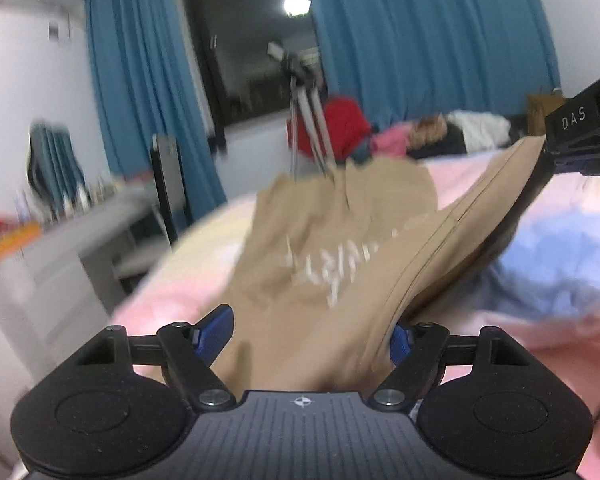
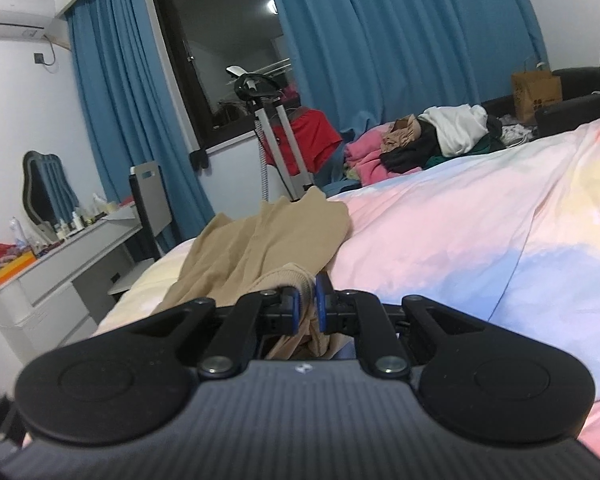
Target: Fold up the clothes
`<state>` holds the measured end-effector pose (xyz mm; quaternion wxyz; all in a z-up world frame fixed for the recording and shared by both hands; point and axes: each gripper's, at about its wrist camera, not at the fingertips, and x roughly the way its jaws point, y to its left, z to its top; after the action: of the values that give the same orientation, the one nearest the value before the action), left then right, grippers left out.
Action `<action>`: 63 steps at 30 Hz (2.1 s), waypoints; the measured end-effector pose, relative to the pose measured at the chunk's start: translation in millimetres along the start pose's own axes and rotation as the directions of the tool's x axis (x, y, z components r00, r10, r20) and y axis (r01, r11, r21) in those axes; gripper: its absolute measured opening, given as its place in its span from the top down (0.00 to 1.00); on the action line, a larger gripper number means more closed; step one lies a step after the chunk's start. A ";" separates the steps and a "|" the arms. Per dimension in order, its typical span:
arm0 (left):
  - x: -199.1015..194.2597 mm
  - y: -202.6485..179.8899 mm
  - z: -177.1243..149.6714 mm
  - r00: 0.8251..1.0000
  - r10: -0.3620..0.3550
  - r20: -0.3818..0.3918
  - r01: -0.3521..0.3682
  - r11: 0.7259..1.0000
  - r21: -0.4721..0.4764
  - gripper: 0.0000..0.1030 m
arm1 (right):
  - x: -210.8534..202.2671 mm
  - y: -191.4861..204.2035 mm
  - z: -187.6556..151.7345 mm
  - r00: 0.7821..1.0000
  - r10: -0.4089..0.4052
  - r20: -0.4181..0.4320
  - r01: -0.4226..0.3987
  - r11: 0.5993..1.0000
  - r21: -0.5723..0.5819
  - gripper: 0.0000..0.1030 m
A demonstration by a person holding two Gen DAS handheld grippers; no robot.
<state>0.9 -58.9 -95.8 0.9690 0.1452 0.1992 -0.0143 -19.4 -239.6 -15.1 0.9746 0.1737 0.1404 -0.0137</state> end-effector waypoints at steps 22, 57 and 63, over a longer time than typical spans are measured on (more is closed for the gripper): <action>-48.9 9.8 18.1 0.988 -0.149 0.038 0.151 0.988 -0.041 0.25 | 30.0 -20.7 -13.2 0.984 -0.052 -0.168 0.058 0.998 0.030 0.89; -62.6 17.8 18.5 0.970 0.119 0.213 -0.079 0.979 -0.186 0.18 | 15.3 -33.5 3.7 0.999 -0.028 -0.045 0.034 0.990 0.140 0.89; -61.2 20.7 23.1 0.984 0.077 0.160 -0.047 0.982 -0.183 0.20 | 26.4 -29.3 -4.6 0.990 -0.020 -0.139 0.034 0.994 0.102 0.89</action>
<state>-44.9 -47.5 -45.9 0.9914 0.0621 0.1134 0.0220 2.5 -264.9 -36.4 0.9519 0.2229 0.2089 -0.0220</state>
